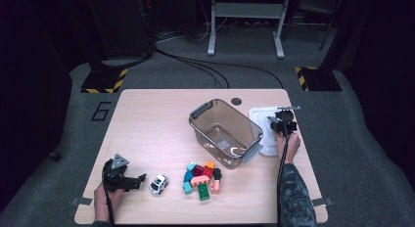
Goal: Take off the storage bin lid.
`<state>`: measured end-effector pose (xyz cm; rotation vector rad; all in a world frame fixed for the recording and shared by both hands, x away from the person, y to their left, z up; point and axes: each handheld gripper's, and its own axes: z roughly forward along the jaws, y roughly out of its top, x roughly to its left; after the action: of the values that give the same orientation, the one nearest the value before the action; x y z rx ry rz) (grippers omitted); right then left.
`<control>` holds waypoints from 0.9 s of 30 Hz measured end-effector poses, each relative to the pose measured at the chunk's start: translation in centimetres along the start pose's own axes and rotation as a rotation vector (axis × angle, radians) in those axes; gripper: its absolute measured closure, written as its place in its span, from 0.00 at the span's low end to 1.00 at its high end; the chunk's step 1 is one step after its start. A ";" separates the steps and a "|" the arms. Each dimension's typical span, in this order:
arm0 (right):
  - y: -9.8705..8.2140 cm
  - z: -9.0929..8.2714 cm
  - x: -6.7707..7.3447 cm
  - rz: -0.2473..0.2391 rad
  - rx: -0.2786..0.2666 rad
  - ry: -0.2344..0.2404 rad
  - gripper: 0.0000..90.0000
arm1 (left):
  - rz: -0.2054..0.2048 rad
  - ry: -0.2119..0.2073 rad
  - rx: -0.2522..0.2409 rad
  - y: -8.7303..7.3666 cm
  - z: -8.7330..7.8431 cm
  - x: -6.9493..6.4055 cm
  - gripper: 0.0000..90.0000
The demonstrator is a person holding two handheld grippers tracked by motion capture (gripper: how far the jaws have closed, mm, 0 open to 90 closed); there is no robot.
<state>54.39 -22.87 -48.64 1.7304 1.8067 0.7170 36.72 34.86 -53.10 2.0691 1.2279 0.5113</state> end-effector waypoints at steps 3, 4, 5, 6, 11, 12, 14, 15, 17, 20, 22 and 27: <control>0.0 -0.1 0.0 0.001 0.005 0.009 0.72 | 0.000 0.000 0.000 0.0 0.0 0.0 0.00; 0.0 -0.5 -0.2 0.013 0.002 0.030 0.63 | 0.000 0.000 0.000 0.0 0.0 0.0 0.00; 0.0 -0.5 -0.2 0.013 0.002 0.030 0.63 | 0.000 0.000 0.000 0.0 0.0 0.0 0.00; -0.1 -1.3 -0.4 0.003 -0.013 0.049 0.56 | 0.001 -0.001 0.003 0.0 0.0 0.0 0.00; -0.8 -4.0 -0.8 -0.025 -0.040 0.083 0.43 | 0.003 -0.004 0.004 0.0 0.0 0.1 0.00; -1.1 -4.5 -1.1 -0.030 -0.047 0.089 0.41 | 0.003 -0.004 0.003 0.0 0.0 0.0 0.00; -1.7 -5.5 -1.3 -0.030 -0.047 0.106 0.35 | 0.002 -0.001 -0.003 0.0 0.0 0.0 0.00; -1.7 -5.5 -1.3 -0.030 -0.047 0.106 0.35 | 0.002 -0.001 -0.003 0.0 0.0 0.0 0.00; -3.1 -6.6 -1.4 -0.044 -0.041 0.131 0.30 | -0.001 -0.001 -0.002 0.0 0.0 0.0 0.00; -4.7 -7.4 -1.4 -0.054 -0.043 0.157 0.25 | -0.003 0.004 -0.010 0.0 0.1 0.0 0.00; -5.6 -7.8 -1.3 -0.057 -0.037 0.172 0.21 | 0.002 -0.004 0.003 0.0 0.0 0.0 0.00; -8.0 -8.7 -0.9 -0.088 -0.040 0.195 0.14 | 0.004 0.000 0.006 -0.2 -0.3 0.0 0.00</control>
<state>42.62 -24.18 -47.92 1.5917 1.9703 0.9046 36.41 35.03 -53.02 2.0767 1.2269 0.5109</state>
